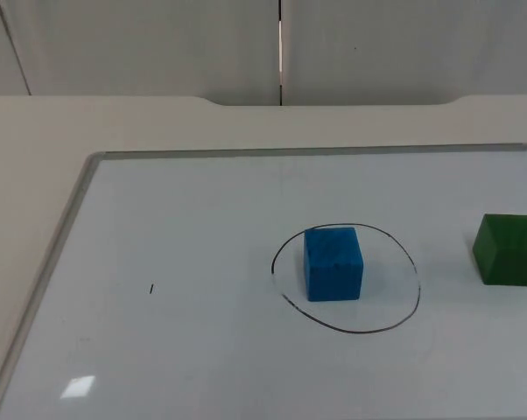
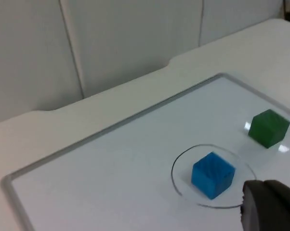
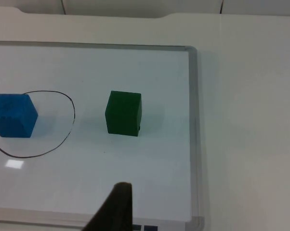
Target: Push the two cubes into the marked area.
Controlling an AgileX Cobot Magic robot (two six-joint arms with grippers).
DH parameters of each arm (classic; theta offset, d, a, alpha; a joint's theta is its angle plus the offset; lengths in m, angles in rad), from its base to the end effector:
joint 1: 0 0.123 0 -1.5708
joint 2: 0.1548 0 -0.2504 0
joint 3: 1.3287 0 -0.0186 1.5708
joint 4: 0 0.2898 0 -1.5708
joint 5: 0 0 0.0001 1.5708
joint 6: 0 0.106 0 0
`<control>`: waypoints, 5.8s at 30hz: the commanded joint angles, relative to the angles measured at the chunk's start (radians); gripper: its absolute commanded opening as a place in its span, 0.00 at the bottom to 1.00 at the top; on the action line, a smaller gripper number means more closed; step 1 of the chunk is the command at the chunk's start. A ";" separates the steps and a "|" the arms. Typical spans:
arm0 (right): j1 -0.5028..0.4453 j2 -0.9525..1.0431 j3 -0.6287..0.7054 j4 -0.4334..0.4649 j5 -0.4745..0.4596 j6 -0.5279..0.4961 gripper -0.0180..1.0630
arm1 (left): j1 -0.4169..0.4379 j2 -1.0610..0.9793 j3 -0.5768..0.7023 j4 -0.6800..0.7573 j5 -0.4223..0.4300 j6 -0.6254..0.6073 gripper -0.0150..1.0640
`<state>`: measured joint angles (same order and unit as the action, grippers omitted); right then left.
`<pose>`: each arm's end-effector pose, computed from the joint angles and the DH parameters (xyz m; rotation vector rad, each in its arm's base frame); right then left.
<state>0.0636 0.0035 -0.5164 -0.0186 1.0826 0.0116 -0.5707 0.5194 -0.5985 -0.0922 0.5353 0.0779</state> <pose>0.0752 0.0030 0.2923 -0.0521 2.0525 0.0244 0.1537 -0.1046 0.3076 0.5810 1.8731 -0.4243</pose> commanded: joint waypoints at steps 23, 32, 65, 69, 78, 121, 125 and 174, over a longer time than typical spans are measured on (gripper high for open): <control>0.003 -0.004 0.000 0.002 -0.005 0.000 0.99 | 0.003 -0.513 0.057 0.122 0.483 -0.162 0.01; 0.003 -0.004 0.000 0.002 -0.005 0.000 0.99 | 0.003 -0.519 0.086 0.112 0.541 -0.151 0.01; 0.003 0.009 0.000 -0.004 -0.007 0.000 0.88 | 0.003 -0.519 0.103 0.157 0.542 -0.102 0.01; 0.003 0.099 -0.002 -0.004 -0.007 0.000 0.88 | 0.003 -0.519 0.103 0.157 0.542 -0.102 0.01; 0.003 0.378 -0.127 0.001 -0.062 0.002 0.88 | 0.003 -0.519 0.103 0.157 0.542 -0.102 0.01; 0.003 1.696 -0.459 0.004 -0.464 0.046 0.01 | 0.003 -0.519 0.103 0.148 0.542 -0.113 0.01; 0.003 1.799 -0.538 0.004 -0.464 0.046 0.01 | 0.003 -0.519 0.103 0.148 0.542 -0.113 0.01; 0.031 1.949 -0.609 0.161 -0.484 -0.071 0.01 | 0.003 -0.519 0.103 0.148 0.542 -0.113 0.01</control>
<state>0.0924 1.9578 -1.1183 0.1305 0.5994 -0.0480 -0.5707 0.0047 -0.5010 0.0587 1.0838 -0.0293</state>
